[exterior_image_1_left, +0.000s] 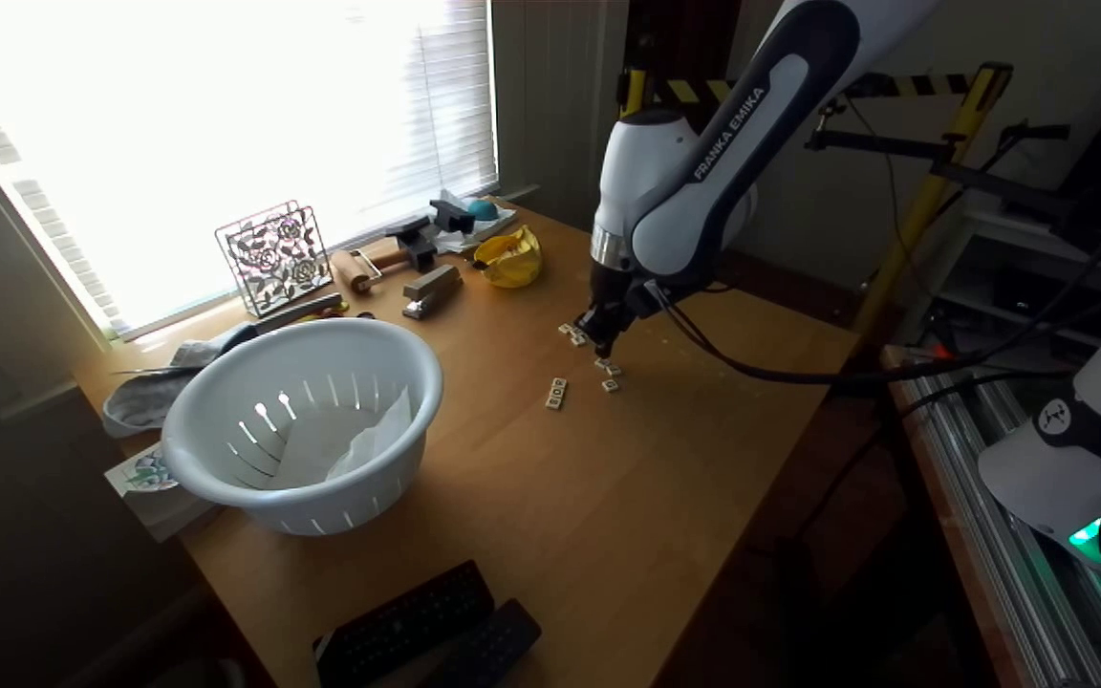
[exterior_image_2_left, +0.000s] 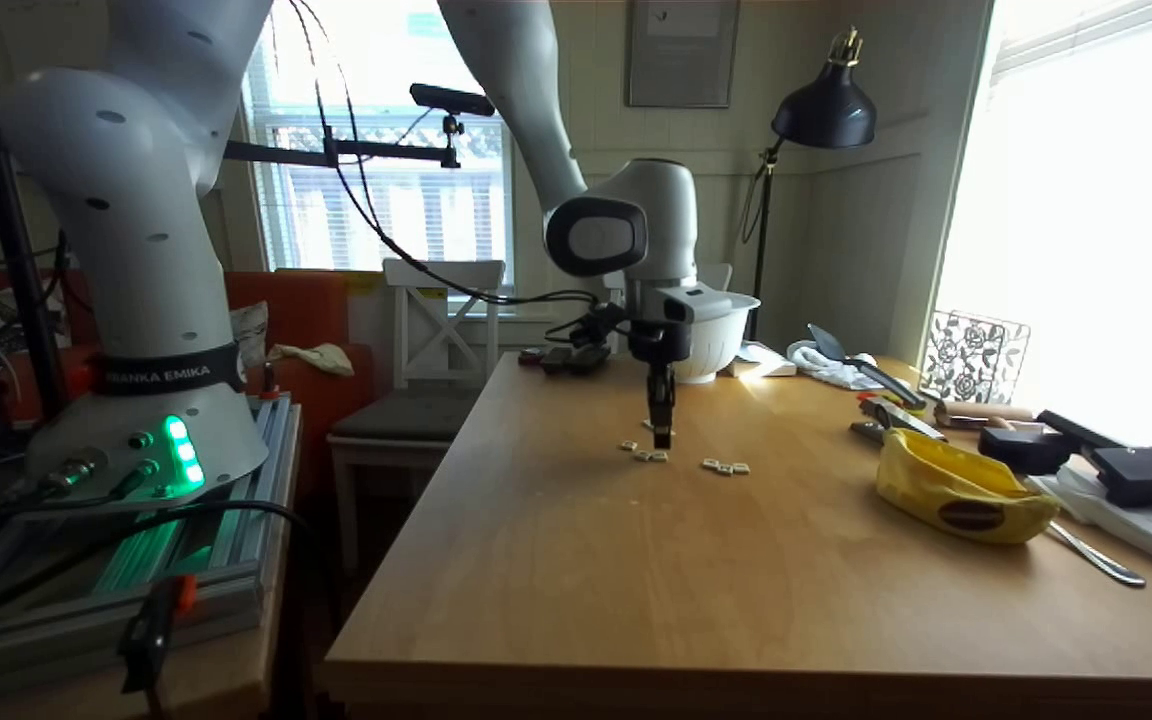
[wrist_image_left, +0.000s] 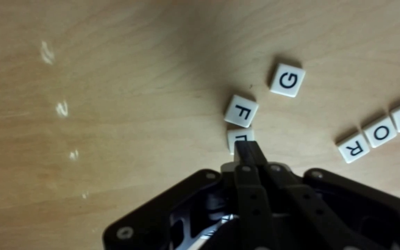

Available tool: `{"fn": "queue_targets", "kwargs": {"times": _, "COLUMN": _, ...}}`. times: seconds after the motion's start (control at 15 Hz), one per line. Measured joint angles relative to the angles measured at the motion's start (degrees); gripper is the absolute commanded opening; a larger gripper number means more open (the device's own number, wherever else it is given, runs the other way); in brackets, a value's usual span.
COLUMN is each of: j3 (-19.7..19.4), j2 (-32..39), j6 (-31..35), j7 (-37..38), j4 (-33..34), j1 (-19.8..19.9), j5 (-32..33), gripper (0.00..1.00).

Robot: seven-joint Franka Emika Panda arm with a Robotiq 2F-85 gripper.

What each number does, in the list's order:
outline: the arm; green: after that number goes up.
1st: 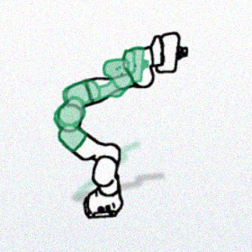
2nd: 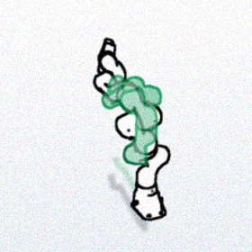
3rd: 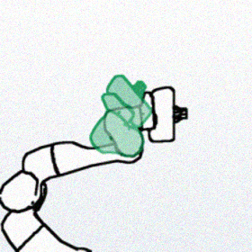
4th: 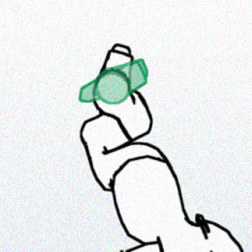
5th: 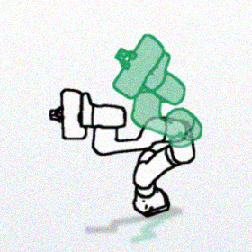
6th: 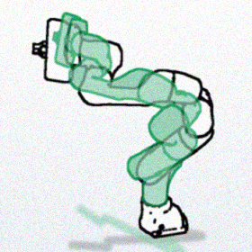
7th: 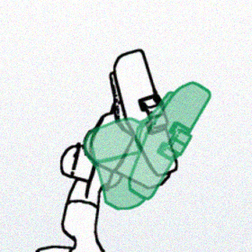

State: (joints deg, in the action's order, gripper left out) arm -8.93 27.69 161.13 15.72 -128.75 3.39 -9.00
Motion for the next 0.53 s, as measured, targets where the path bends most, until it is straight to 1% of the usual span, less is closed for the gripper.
{"fn": "queue_targets", "kwargs": {"times": 0.53, "j3": 0.0, "j2": 0.5, "j6": -0.5, "j7": 0.1, "j4": 0.6, "j1": 0.0, "j5": 0.0, "gripper": 0.0}}
